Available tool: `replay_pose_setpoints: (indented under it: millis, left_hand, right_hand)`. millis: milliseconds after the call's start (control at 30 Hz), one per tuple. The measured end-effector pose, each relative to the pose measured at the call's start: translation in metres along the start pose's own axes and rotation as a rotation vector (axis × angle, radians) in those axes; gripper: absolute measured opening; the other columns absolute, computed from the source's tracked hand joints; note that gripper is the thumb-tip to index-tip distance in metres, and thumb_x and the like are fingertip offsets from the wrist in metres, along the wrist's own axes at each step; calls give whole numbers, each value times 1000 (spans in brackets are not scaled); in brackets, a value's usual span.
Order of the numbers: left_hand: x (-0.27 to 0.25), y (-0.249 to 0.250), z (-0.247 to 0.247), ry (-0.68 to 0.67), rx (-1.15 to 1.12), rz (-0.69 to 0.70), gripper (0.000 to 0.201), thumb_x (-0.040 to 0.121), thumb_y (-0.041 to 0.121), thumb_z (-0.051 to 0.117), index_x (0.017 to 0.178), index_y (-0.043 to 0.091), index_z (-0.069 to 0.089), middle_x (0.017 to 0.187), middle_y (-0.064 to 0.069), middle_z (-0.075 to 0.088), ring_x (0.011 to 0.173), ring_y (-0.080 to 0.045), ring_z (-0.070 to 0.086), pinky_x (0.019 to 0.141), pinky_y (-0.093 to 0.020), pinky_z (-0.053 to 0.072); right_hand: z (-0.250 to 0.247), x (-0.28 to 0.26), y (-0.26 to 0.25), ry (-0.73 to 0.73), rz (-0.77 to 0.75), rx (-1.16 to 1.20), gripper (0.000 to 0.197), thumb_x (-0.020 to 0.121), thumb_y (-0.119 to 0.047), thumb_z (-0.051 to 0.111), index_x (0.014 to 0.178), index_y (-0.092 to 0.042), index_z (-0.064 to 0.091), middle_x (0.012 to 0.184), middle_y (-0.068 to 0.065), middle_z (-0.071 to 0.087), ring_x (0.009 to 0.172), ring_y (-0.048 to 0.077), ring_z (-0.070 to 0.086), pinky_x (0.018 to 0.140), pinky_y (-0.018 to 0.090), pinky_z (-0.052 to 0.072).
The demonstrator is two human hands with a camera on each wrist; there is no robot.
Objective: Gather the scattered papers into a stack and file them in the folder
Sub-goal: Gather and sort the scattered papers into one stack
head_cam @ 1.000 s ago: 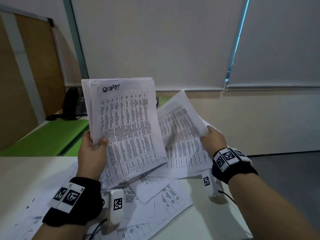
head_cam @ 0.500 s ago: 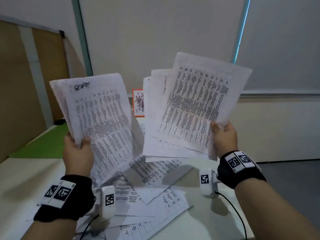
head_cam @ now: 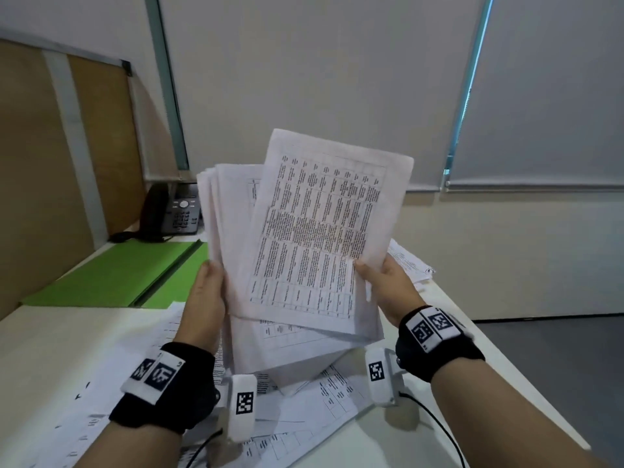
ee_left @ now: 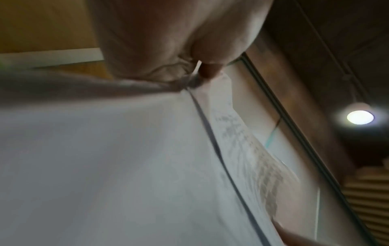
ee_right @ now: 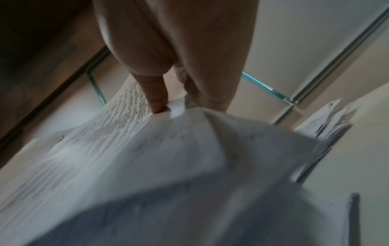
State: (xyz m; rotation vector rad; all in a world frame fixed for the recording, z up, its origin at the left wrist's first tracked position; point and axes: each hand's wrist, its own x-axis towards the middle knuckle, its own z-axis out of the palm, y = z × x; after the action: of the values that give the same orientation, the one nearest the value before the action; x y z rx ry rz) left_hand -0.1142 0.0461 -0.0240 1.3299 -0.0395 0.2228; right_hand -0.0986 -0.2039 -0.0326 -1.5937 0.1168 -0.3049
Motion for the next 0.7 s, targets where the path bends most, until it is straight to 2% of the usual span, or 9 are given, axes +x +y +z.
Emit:
replay_pose_setpoints:
  millis: [67,100,167,200,300,400,567,633,700]
  left_hand:
    - [-5,1,4,-67,15,-22,60,85,68,35,127,29,54,121,3,65,113,-17,61,101,-46,45]
    - [-5,0,7,-87,39,8,57,83,70,40,125,34,54,121,4,65,113,-18,61,100,-49,45]
    - [-9,5,13,-33,92,96,23,88,45,56,108,36,54,111,5,67,106,-19,64,95,-52,48]
    - [-8,6,14,4,110,133,17,89,30,59,103,36,52,108,6,67,102,-19,64,93,-53,49]
    - [-8,12,16,-6,170,242,29,90,18,58,114,32,49,108,8,65,105,-19,63,96,-51,48]
    - [-9,20,16,-45,207,289,41,87,9,60,122,25,44,105,12,63,99,-9,61,95,-42,48]
    - [-11,23,15,-75,211,276,58,84,18,65,127,26,27,105,17,55,94,2,56,76,-20,46]
    - [-11,18,13,-55,220,246,59,85,21,64,130,23,26,105,16,55,95,1,56,79,-23,46]
    - [-11,10,11,-58,235,199,58,86,24,62,131,20,25,108,12,56,100,-7,58,87,-30,47]
  right_hand:
    - [5,-6,-3,-21,-22,10,40,91,-19,60,127,-11,45,115,7,65,109,28,61,96,46,48]
    - [6,-9,-4,-16,-45,27,39,90,-18,60,124,-15,42,113,6,66,107,28,63,94,47,50]
    - [9,-16,-10,14,-107,92,41,90,-14,61,120,-24,34,108,5,68,101,25,66,89,44,53]
    - [10,-19,-15,28,-140,126,46,90,-11,60,120,-28,31,108,5,69,98,22,67,87,40,54]
    - [15,-26,-29,77,-250,116,53,85,-11,67,121,-29,32,109,1,67,97,18,67,86,41,56]
    - [19,-33,-40,96,-332,0,54,82,-25,71,123,-25,36,110,-6,62,98,13,65,85,38,56]
    - [19,-42,-39,70,-351,-50,57,84,-33,67,126,-31,29,107,-13,60,93,2,63,73,16,51]
    - [18,-44,-33,62,-339,-58,55,85,-33,65,124,-34,26,104,-14,59,89,1,63,66,12,48]
    - [18,-47,-26,46,-322,-52,55,85,-32,65,125,-33,26,104,-13,58,89,3,63,65,13,48]
